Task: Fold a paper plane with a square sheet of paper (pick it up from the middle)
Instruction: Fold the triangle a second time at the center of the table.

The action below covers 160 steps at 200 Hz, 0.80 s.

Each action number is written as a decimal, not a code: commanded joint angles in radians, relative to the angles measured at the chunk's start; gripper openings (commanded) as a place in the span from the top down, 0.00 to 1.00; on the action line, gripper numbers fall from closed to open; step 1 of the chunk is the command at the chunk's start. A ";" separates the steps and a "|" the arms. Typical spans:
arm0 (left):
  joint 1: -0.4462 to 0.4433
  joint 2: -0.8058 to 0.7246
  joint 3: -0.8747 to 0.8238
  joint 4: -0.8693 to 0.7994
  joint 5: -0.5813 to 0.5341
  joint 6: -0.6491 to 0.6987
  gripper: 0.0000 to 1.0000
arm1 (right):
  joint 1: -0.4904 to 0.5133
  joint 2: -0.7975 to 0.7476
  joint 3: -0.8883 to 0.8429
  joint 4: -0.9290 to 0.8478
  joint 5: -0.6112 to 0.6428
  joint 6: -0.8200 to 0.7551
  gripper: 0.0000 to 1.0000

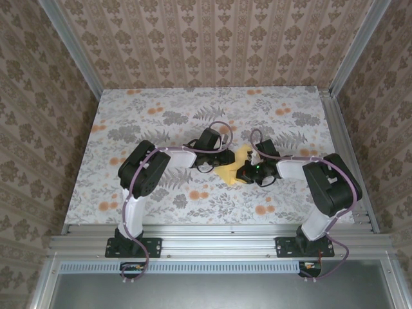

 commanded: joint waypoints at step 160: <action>0.007 0.054 -0.017 -0.154 0.011 0.017 0.78 | 0.000 0.062 0.071 -0.196 0.111 -0.123 0.90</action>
